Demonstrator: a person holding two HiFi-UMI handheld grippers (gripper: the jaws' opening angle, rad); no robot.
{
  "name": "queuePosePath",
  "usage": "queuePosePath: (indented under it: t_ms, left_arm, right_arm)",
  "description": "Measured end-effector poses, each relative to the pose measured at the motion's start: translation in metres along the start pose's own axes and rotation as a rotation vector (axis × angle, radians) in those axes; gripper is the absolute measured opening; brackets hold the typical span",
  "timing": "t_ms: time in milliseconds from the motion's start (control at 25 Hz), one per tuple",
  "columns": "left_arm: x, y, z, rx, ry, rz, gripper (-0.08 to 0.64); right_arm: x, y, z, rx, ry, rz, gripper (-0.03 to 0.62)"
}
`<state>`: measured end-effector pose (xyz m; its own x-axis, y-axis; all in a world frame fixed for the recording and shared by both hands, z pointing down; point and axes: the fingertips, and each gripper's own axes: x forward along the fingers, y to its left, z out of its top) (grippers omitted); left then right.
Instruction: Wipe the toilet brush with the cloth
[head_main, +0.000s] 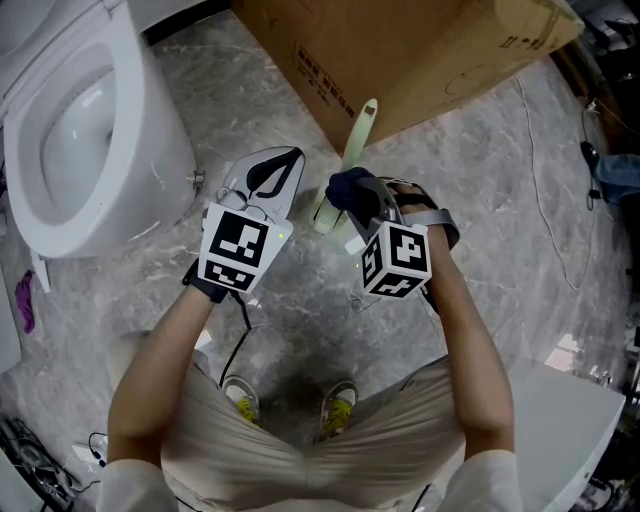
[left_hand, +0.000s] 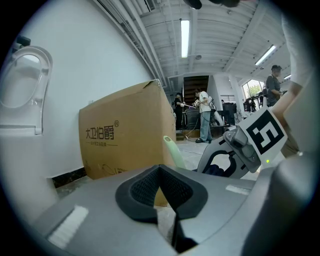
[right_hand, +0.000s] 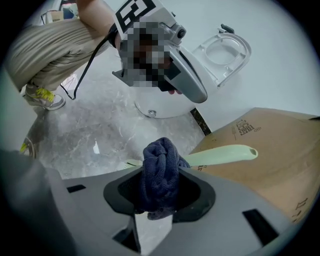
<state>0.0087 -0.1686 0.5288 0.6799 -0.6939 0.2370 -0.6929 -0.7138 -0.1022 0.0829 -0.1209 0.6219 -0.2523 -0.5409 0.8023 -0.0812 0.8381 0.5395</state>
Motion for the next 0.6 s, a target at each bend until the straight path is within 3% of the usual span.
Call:
queuePosePath:
  t_ms: [600]
  left_arm:
    - [-0.004,0.003,0.001,-0.001,0.001,0.012,0.000]
  right_arm:
    - [0.021,0.018,-0.006,-0.010,0.016,0.055,0.143]
